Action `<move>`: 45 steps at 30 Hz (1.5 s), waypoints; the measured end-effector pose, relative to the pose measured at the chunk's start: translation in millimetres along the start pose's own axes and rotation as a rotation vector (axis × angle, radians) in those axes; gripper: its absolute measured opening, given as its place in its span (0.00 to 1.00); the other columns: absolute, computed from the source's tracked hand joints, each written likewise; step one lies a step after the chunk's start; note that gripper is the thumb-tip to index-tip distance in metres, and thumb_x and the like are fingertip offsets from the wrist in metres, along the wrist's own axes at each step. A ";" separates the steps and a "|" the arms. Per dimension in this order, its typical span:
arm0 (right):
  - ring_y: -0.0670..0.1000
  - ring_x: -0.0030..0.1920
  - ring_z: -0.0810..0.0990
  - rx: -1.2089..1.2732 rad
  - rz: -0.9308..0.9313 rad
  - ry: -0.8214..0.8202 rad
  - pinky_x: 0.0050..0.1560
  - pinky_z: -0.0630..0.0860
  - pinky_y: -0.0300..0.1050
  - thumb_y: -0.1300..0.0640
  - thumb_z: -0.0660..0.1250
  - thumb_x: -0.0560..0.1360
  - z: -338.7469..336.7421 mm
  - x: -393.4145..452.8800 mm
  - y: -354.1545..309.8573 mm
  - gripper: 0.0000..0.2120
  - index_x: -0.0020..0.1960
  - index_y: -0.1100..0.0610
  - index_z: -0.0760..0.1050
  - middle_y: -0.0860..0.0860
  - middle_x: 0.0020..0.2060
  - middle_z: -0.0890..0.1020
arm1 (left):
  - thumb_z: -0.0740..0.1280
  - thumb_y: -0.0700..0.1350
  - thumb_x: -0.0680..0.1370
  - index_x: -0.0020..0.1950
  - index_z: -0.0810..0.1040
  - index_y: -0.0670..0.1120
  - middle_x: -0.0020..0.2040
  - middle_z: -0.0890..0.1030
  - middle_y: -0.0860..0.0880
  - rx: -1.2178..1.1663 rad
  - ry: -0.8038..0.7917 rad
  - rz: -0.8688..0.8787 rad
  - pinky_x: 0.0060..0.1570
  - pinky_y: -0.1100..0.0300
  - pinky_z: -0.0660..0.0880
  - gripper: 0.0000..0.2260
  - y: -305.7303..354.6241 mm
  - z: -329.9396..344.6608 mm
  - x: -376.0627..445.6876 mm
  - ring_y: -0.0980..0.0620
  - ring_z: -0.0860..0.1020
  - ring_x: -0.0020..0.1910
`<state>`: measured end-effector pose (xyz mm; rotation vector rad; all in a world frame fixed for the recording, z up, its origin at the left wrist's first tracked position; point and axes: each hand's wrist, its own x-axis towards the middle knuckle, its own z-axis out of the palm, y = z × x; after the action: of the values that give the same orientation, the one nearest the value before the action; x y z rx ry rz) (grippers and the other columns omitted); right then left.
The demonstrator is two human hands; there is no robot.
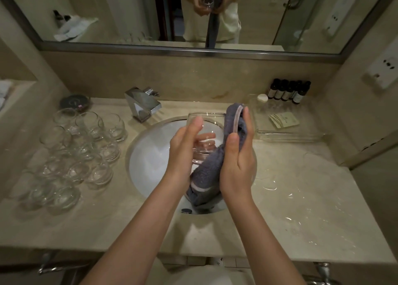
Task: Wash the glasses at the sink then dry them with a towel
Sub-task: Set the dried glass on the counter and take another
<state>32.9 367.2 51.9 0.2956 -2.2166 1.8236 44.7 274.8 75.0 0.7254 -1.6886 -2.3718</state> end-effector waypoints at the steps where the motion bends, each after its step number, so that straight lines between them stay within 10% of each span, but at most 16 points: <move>1: 0.28 0.59 0.71 0.070 0.048 -0.008 0.51 0.65 0.20 0.41 0.50 0.79 0.5 1.7 -0.1 0.19 0.69 0.32 0.55 0.40 0.70 0.70 | 0.66 0.67 0.64 0.50 0.77 0.46 0.42 0.86 0.47 -0.060 -0.050 -0.055 0.33 0.61 0.76 0.28 2.3 0.2 -0.5 0.51 0.82 0.36; 9: 0.25 0.62 0.66 0.142 0.102 0.023 0.55 0.63 0.20 0.50 0.52 0.82 1.7 1.4 3.6 0.18 0.70 0.38 0.56 0.34 0.68 0.66 | 0.56 0.68 0.76 0.51 0.77 0.55 0.42 0.81 0.53 0.256 0.097 0.133 0.44 0.60 0.71 0.20 0.8 -1.6 7.0 0.59 0.78 0.37; 13: 0.30 0.64 0.68 0.130 0.086 0.033 0.55 0.65 0.22 0.48 0.51 0.80 4.0 1.8 1.2 0.18 0.66 0.32 0.55 0.42 0.71 0.69 | 0.64 0.72 0.62 0.52 0.73 0.56 0.45 0.84 0.52 0.346 0.056 0.229 0.48 0.57 0.76 0.27 -1.6 -1.8 1.7 0.56 0.82 0.45; 17: 0.24 0.58 0.69 0.243 0.114 0.020 0.53 0.65 0.22 0.47 0.50 0.79 5.1 1.4 0.9 0.16 0.66 0.34 0.57 0.30 0.62 0.67 | 0.69 0.65 0.63 0.54 0.78 0.50 0.49 0.85 0.45 0.184 -0.116 0.108 0.31 0.64 0.75 0.27 8.7 -3.6 1.4 0.53 0.83 0.41; 22: 0.23 0.58 0.68 0.298 0.159 0.025 0.54 0.64 0.21 0.46 0.51 0.79 4.0 -2.0 2.7 0.18 0.68 0.37 0.57 0.27 0.60 0.66 | 0.60 0.75 0.61 0.46 0.84 0.54 0.44 0.84 0.54 0.258 -0.075 0.037 0.51 0.56 0.74 0.30 7.1 -3.4 4.9 0.54 0.80 0.46; 28: 0.20 0.57 0.66 0.198 0.107 0.030 0.53 0.63 0.19 0.50 0.51 0.82 1.5 0.9 3.9 0.17 0.70 0.39 0.56 0.31 0.63 0.67 | 0.60 0.75 0.67 0.49 0.75 0.54 0.38 0.84 0.59 0.287 0.087 0.113 0.48 0.57 0.73 0.27 4.0 -2.2 -0.7 0.56 0.82 0.45; 35: 0.24 0.55 0.71 0.246 0.148 0.067 0.51 0.67 0.22 0.48 0.51 0.81 2.0 -1.0 9.0 0.17 0.70 0.39 0.58 0.35 0.61 0.71 | 0.73 0.66 0.54 0.55 0.74 0.50 0.51 0.85 0.47 0.321 -0.080 0.069 0.47 0.60 0.75 0.35 6.4 -6.7 0.6 0.53 0.84 0.49; 40: 0.27 0.56 0.73 0.318 0.205 0.005 0.53 0.69 0.26 0.44 0.51 0.81 1.2 0.8 9.1 0.14 0.66 0.33 0.59 0.31 0.59 0.72 | 0.70 0.66 0.61 0.49 0.81 0.46 0.46 0.85 0.45 0.069 -0.218 -0.192 0.41 0.57 0.76 0.27 7.1 -11.3 0.4 0.48 0.81 0.40; 45: 0.27 0.48 0.75 0.254 0.207 0.021 0.46 0.69 0.24 0.53 0.53 0.83 -9.6 4.1 9.9 0.13 0.67 0.49 0.64 0.35 0.52 0.75 | 0.71 0.66 0.65 0.53 0.83 0.46 0.47 0.83 0.46 -0.073 -0.271 -0.323 0.46 0.53 0.77 0.28 3.4 -18.7 2.2 0.49 0.82 0.42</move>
<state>26.6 378.5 45.7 0.0948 -2.0678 2.2111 50.8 256.7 72.7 0.7427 -1.6775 -2.8516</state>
